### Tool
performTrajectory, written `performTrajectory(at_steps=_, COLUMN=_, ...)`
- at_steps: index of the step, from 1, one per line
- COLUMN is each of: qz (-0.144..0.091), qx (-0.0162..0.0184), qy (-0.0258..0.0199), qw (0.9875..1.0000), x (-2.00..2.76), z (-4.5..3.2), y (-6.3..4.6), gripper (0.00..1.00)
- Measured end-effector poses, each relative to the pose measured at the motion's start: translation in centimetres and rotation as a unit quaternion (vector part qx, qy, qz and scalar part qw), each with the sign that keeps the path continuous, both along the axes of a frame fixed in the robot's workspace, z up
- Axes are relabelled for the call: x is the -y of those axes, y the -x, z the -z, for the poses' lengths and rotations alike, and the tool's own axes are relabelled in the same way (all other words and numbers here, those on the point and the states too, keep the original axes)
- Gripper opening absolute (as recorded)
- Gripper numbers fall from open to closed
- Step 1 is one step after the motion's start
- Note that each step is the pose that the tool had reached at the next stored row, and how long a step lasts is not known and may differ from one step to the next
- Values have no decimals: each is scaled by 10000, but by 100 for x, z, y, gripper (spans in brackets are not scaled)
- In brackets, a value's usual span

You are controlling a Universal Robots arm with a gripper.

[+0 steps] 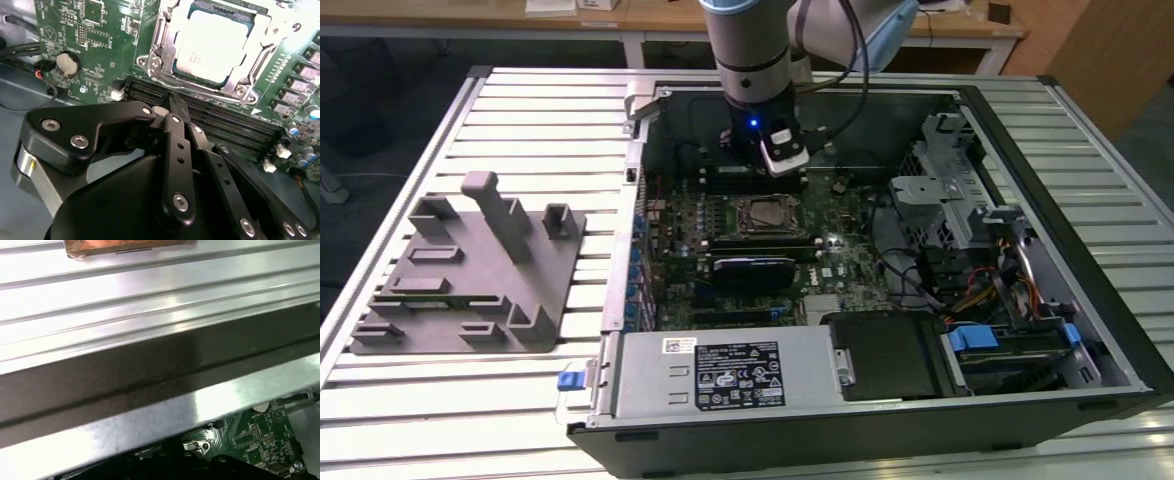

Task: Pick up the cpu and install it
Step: 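Install the first cpu locking lever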

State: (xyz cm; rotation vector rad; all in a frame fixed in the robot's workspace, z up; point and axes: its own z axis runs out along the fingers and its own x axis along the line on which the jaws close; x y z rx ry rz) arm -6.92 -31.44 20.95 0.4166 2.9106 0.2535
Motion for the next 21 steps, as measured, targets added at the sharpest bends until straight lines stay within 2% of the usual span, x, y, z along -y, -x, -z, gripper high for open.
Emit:
performTrajectory(at_steps=6, qz=2, qx=1, qy=1, qw=10000, x=0, z=-3, y=0, gripper=11)
performTrajectory(at_steps=8, qz=2, qx=-1, qy=31, qw=10000, x=0, z=-3, y=0, gripper=11)
performTrajectory(at_steps=12, qz=2, qx=-18, qy=177, qw=9998, x=0, z=-1, y=-2, gripper=11)
performTrajectory(at_steps=21, qz=1, qx=-99, qy=580, qw=9983, x=3, z=6, y=-8, gripper=11)
